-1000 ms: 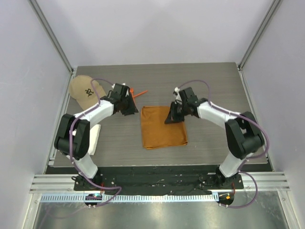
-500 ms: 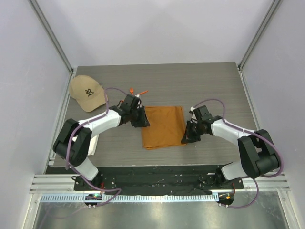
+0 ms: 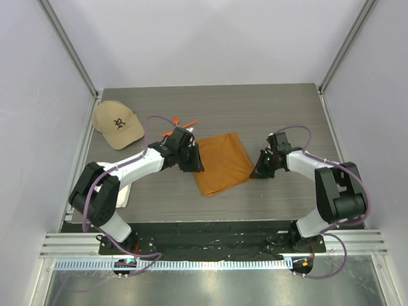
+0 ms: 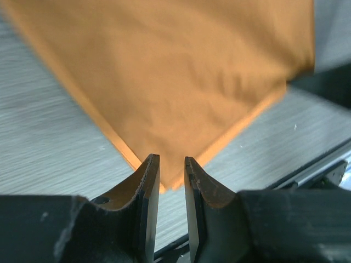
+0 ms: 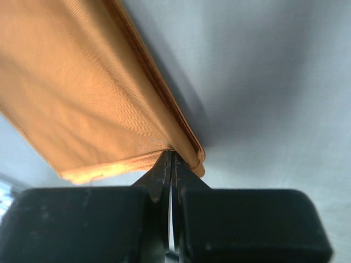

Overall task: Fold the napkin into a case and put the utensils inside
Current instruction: Rotate the lower triangle-folded napkin at the center of the board, then smooth out the lower triangle-folded napkin at the center of the board.

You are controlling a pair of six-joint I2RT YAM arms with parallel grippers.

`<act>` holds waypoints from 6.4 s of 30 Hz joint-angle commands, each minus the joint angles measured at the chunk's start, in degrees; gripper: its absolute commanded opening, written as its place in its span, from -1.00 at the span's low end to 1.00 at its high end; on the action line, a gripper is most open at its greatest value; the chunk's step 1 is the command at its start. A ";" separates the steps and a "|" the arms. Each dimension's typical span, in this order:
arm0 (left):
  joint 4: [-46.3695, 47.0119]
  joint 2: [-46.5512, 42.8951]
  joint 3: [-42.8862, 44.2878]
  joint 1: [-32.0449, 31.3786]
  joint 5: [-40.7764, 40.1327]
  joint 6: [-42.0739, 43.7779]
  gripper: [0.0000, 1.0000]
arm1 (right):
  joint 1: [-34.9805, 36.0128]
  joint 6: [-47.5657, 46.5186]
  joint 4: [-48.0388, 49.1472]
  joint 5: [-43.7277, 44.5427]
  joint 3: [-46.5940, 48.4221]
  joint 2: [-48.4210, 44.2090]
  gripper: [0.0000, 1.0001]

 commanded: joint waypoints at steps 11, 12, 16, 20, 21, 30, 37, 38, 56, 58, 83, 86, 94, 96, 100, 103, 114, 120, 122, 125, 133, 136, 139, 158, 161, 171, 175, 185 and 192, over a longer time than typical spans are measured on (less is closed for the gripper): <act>-1.83 14.14 14.99 -3.67 -3.96 6.27 -0.41 | -1.42 -5.23 -4.46 10.66 17.70 -2.46 -0.47; -1.39 15.38 16.30 -3.67 -3.87 5.93 -0.42 | -1.34 -5.23 -4.73 8.98 17.17 -4.74 -0.46; 0.01 20.74 19.99 -5.07 -4.04 4.87 -0.49 | -0.99 -3.48 -3.94 1.33 12.43 -8.97 -0.39; -0.86 23.91 21.23 -8.23 -7.20 0.92 -0.54 | -0.90 -2.85 -3.68 -0.44 7.69 -11.44 -0.39; -0.95 23.83 20.27 -8.94 -9.38 -0.48 -0.54 | -0.90 -2.86 -3.59 -0.35 6.98 -12.05 -0.39; 18.90 22.51 11.12 -21.85 -6.69 -21.84 -0.44 | -1.51 -2.15 -5.26 4.91 3.11 -16.36 -0.38; 19.35 13.29 13.15 -23.45 -1.68 -13.00 -0.13 | -4.68 -3.82 -7.98 5.02 2.75 -16.54 -0.38; 16.48 12.15 13.15 -23.01 -1.41 -11.49 -0.11 | -4.68 -4.17 -7.72 4.05 2.58 -16.28 -0.37; -17.56 6.86 15.79 -14.21 -7.21 12.69 0.13 | 0.60 -4.97 -4.91 -2.29 0.12 -12.67 -0.37; -17.56 7.39 15.87 -14.13 -7.29 12.95 0.11 | 0.95 -4.97 -4.65 -2.28 -0.24 -12.58 -0.37; -11.67 11.70 10.16 -14.22 2.02 9.61 -0.10 | 1.91 -4.44 -3.50 -2.72 -1.38 -12.93 -0.38; -11.23 11.87 9.72 -14.22 2.37 9.61 -0.14 | 2.18 -4.26 -3.24 -2.81 -1.64 -12.85 -0.37; -11.32 13.01 8.58 -14.57 2.73 8.39 -0.28 | 3.06 -3.56 -2.71 -2.55 -2.08 -13.02 -0.38; -11.24 13.63 8.49 -14.48 3.60 8.12 -0.31 | 3.32 -3.47 -2.27 -2.46 -2.26 -12.94 -0.38; -9.04 14.25 7.17 -14.39 5.36 6.10 -0.31 | 3.50 -3.47 -2.01 -2.46 -2.26 -12.41 -0.38; -6.67 13.46 5.68 -14.22 6.32 5.13 -0.35 | 3.76 -3.30 -1.74 -2.28 -2.43 -12.41 -0.37; 10.71 5.81 -6.18 -6.84 14.93 -3.56 -1.00 | 4.38 -3.56 -0.87 -2.11 -2.08 -10.21 -0.38; 18.38 6.59 -11.37 -4.90 19.34 -7.09 -1.00 | 6.13 -4.44 -0.43 -3.08 -0.68 -7.75 -0.38; 19.44 7.39 -12.69 -4.90 20.12 -7.17 -1.00 | 6.48 -4.26 0.01 -3.77 -0.76 -7.66 -0.38; 21.90 6.25 -14.53 -4.72 20.04 -6.56 -0.86 | 6.66 -4.35 0.10 -4.04 -0.94 -7.31 -0.38; 14.08 3.26 -13.66 -4.55 17.84 -2.78 -0.33 | 7.80 -4.53 0.45 -4.04 -0.77 -6.78 -0.38; 13.12 3.43 -14.10 -4.55 17.93 -2.78 -0.34 | 7.98 -4.44 0.54 -3.96 -0.76 -6.69 -0.38; 13.81 3.79 -14.62 -4.46 18.89 -2.95 -0.36 | 8.24 -4.26 0.72 -4.04 -0.94 -6.78 -0.38; 20.14 2.20 -20.69 -2.79 14.59 -6.65 -1.00 | 7.89 -5.49 -4.12 1.95 0.12 -9.51 -0.35; 16.56 1.68 -19.47 -2.79 14.24 -5.33 -0.80 | 7.98 -4.62 -1.84 -1.66 -1.03 -9.16 -0.35; -2.35 -5.87 -9.80 -2.88 7.65 3.37 -0.25 | -0.89 2.15 -7.54 11.86 -4.45 -17.32 -0.28; -3.76 -7.72 -7.34 -2.88 7.56 4.08 -0.27 | -3.71 3.29 -8.51 11.69 -6.21 -19.79 -0.26; 9.15 -2.99 -7.86 -2.96 16.35 1.35 -0.72 | -4.06 9.01 -7.37 11.34 -11.04 -20.67 -0.65; 16.27 2.90 -9.70 -3.23 16.00 -1.11 -0.75 | -3.97 10.24 -5.88 10.73 -14.82 -19.79 -0.82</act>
